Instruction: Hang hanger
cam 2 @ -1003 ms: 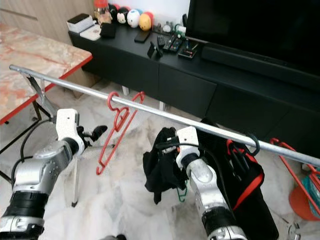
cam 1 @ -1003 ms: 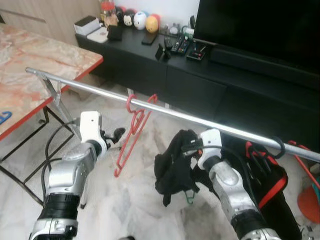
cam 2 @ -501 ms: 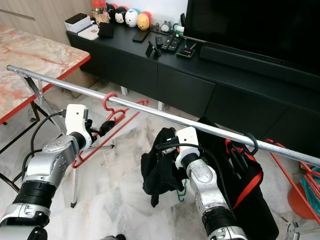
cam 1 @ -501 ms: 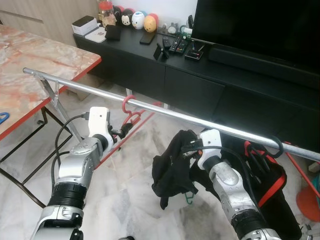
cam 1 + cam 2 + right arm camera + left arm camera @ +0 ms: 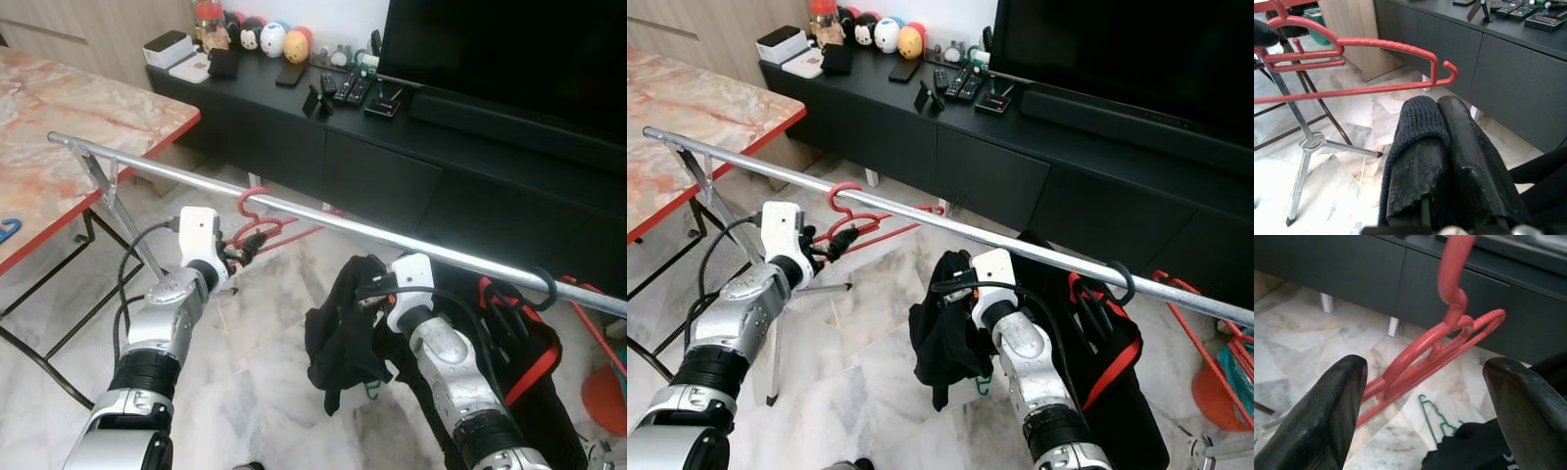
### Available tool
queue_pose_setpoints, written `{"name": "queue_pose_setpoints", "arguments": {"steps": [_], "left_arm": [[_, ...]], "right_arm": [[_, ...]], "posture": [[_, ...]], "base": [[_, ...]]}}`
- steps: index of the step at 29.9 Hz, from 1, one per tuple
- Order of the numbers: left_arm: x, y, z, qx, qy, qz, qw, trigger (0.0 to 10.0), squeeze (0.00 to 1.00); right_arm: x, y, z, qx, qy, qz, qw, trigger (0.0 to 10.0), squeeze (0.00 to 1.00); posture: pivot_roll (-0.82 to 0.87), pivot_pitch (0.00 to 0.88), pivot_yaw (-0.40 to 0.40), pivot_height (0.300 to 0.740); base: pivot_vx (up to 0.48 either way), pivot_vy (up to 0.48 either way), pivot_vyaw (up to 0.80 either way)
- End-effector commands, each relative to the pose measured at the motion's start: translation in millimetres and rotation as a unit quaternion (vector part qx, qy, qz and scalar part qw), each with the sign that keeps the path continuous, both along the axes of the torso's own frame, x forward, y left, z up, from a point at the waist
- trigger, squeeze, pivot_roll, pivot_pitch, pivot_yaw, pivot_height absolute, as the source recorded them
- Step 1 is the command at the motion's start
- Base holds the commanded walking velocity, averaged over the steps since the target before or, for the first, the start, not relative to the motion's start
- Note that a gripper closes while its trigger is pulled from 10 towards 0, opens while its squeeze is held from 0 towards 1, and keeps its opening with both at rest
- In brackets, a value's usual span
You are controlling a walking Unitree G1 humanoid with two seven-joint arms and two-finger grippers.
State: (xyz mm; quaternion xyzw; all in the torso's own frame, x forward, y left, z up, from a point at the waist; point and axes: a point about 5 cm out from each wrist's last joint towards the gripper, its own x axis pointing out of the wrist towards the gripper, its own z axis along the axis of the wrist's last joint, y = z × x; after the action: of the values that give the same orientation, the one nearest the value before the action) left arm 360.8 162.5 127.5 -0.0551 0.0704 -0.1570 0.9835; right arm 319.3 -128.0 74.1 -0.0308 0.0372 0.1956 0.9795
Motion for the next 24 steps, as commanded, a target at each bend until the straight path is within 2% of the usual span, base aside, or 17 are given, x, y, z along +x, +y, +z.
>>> {"name": "queue_pose_setpoints", "arguments": {"steps": [1,15,19,21,22,24], "left_arm": [[2.3,-3.6,2,0.003,-0.013,-0.020,1.000,10.0,0.00],[3.5,-4.2,2,0.003,-0.028,-0.054,0.998,10.0,0.00],[6.9,0.9,-2,0.004,-0.028,-0.006,1.000,10.0,0.00],[7.4,1.6,-2,0.005,-0.031,0.002,1.000,10.0,0.00],[9.1,4.8,-3,0.008,-0.031,0.032,0.999,10.0,0.00],[9.6,7.1,-6,0.012,-0.027,0.051,0.998,10.0,0.00]], "right_arm": [[-0.1,1.0,1,0.000,-0.003,0.003,1.000,10.0,0.00],[-0.4,2.9,1,0.001,-0.002,0.008,1.000,10.0,0.00],[-0.2,2.7,1,0.001,-0.002,0.008,1.000,10.0,0.00],[-0.2,2.7,1,0.001,-0.002,0.008,1.000,10.0,0.00],[-0.2,2.6,2,0.001,-0.002,0.008,1.000,10.0,0.00],[-0.2,2.6,2,0.001,-0.003,0.008,1.000,10.0,0.00]], "posture": [[0.01,0.099,0.011,0.740],[0.00,0.106,0.008,0.740],[0.00,0.106,0.010,0.740],[0.00,0.106,0.010,0.740],[0.00,0.106,0.010,0.740],[0.00,0.106,0.011,0.740]], "base": [[0.000,0.000,0.00],[0.000,0.000,0.00],[0.000,0.000,0.00],[0.000,0.000,0.00],[0.000,0.000,0.00],[0.000,0.000,0.00]]}}
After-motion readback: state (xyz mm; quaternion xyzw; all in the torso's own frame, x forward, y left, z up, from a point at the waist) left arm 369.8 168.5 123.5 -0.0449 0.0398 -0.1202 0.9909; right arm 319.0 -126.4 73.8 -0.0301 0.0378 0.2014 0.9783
